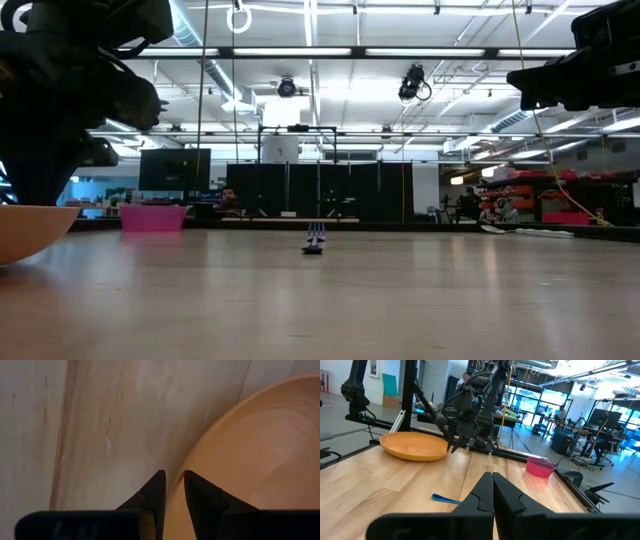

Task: Set table place
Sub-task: Place the pink bowl on the orange plate

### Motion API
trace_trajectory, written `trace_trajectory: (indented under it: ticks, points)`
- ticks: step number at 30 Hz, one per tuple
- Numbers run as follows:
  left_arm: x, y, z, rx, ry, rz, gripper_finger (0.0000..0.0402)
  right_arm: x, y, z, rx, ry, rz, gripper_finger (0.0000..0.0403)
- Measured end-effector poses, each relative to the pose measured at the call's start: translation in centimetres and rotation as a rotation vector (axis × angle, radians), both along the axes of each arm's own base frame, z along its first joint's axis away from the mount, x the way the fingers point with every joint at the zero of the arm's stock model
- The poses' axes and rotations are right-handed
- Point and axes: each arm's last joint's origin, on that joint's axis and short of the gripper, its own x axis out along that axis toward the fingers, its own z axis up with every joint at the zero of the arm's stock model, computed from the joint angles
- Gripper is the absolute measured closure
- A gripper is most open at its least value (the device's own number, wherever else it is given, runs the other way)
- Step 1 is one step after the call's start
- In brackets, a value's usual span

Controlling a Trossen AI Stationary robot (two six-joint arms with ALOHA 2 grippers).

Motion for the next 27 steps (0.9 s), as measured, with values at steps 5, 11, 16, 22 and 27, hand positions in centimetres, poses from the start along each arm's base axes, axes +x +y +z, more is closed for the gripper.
trace_trajectory:
  ticks: [5, 11, 16, 22, 27]
  points:
    - [0.1, 0.0, 0.0, -0.011, 0.001, 0.008, 0.0323, 0.0, 0.0, 0.0, 0.007, 0.001, 0.0, 0.04]
    - [0.0, -0.5, -0.1, -0.018, -0.002, -0.013, 0.0321, 0.0, 0.0, 0.0, 0.033, 0.005, 0.001, 0.04]
    - [0.1, -1.2, -1.0, -0.004, 0.036, -0.043, 0.0316, 0.0, 0.0, 0.0, 0.034, 0.006, 0.001, 0.04]
    - [0.4, -1.6, -2.0, 0.007, 0.076, -0.052, 0.0328, 0.0, 0.0, 0.0, 0.034, 0.006, 0.001, 0.04]
    - [0.5, -1.6, -2.0, -0.009, 0.073, -0.059, 0.0386, 0.0, 0.0, 0.0, 0.034, 0.006, 0.001, 0.04]
